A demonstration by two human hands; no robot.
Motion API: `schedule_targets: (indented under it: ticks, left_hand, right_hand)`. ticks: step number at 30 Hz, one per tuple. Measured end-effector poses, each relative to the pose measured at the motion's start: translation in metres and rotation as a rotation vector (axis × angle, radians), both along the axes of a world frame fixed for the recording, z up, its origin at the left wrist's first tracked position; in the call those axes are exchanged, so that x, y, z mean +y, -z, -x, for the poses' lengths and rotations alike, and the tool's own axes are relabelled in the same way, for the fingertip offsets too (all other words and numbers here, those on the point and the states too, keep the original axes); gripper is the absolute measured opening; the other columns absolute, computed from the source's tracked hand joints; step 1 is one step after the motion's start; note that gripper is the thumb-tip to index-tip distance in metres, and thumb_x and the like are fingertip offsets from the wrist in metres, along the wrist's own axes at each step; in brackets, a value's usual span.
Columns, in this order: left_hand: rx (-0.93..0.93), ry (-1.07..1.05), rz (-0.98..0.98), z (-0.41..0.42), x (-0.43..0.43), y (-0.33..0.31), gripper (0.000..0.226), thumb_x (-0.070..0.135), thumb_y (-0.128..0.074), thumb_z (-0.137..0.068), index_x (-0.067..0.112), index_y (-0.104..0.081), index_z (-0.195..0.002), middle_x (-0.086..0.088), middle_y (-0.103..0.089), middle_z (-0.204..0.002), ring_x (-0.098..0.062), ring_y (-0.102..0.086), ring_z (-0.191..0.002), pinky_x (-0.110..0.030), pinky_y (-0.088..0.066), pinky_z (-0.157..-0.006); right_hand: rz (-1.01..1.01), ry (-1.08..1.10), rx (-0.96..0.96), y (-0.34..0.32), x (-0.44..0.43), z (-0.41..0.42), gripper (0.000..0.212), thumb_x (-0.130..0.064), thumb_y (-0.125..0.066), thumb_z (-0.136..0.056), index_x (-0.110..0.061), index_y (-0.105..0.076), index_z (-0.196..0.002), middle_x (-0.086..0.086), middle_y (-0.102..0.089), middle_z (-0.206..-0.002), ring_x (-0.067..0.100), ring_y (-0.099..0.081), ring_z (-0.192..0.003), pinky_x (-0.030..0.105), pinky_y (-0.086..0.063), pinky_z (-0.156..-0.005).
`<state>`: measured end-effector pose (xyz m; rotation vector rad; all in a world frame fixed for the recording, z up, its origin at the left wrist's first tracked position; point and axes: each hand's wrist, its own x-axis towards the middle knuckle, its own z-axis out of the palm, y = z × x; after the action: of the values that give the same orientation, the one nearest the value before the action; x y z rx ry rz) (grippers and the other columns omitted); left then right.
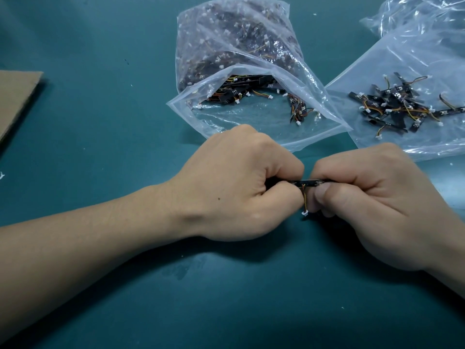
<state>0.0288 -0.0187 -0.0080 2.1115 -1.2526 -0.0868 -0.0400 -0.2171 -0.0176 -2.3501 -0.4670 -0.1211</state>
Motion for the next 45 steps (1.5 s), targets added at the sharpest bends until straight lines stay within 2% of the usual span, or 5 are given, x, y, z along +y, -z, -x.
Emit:
schedule_targets:
  ticks: [19,29,35,39,45]
  left_hand:
    - [0.01,-0.03,0.021,0.0001,-0.0013,0.0007,0.029,0.028,-0.043,-0.073,0.012,-0.025,-0.056,-0.01,-0.022,-0.054,-0.024,-0.023,-0.052,-0.035,-0.024,-0.045]
    - [0.048,-0.034,0.063,0.0004,-0.0012,-0.0006,0.03,0.019,-0.048,-0.075,0.014,-0.027,-0.054,-0.009,-0.022,-0.054,-0.023,-0.023,-0.052,-0.034,-0.022,-0.046]
    - [0.141,0.009,0.192,-0.0009,0.0014,-0.004,0.035,0.002,-0.051,-0.074,0.021,-0.03,-0.055,-0.003,-0.021,-0.052,-0.013,-0.021,-0.049,-0.026,-0.021,-0.047]
    - [0.159,0.012,0.177,0.0004,0.0004,-0.0047,0.033,0.004,-0.05,-0.072,0.02,-0.029,-0.053,-0.003,-0.018,-0.052,-0.012,-0.017,-0.049,-0.023,-0.017,-0.047]
    - [0.167,0.031,0.145,-0.001,0.0018,-0.0053,0.037,0.003,-0.055,-0.082,0.017,-0.034,-0.055,-0.002,-0.025,-0.051,-0.013,-0.024,-0.049,-0.026,-0.023,-0.048]
  right_hand:
    - [-0.004,0.016,0.002,0.0007,0.0001,0.0001,0.041,-0.032,-0.045,-0.086,-0.003,-0.061,-0.062,0.01,-0.051,-0.054,0.027,-0.053,-0.053,0.045,-0.039,-0.051]
    - [-0.035,0.004,-0.006,0.0024,-0.0023,0.0002,0.041,-0.03,-0.047,-0.087,-0.002,-0.062,-0.061,0.011,-0.05,-0.052,0.027,-0.052,-0.052,0.044,-0.039,-0.052]
    - [-0.11,-0.065,-0.011,-0.0012,-0.0028,0.0003,0.04,-0.03,-0.045,-0.095,-0.014,-0.065,-0.064,0.0,-0.054,-0.054,0.016,-0.053,-0.051,0.027,-0.041,-0.051]
    - [-0.034,-0.08,-0.04,0.0015,-0.0043,0.0002,0.049,-0.03,-0.044,-0.095,-0.001,-0.058,-0.058,0.008,-0.048,-0.051,0.024,-0.049,-0.05,0.038,-0.04,-0.052]
    - [-0.013,-0.07,-0.045,0.0009,-0.0038,0.0002,0.05,-0.034,-0.043,-0.101,-0.009,-0.061,-0.061,0.003,-0.052,-0.053,0.021,-0.053,-0.051,0.038,-0.041,-0.053]
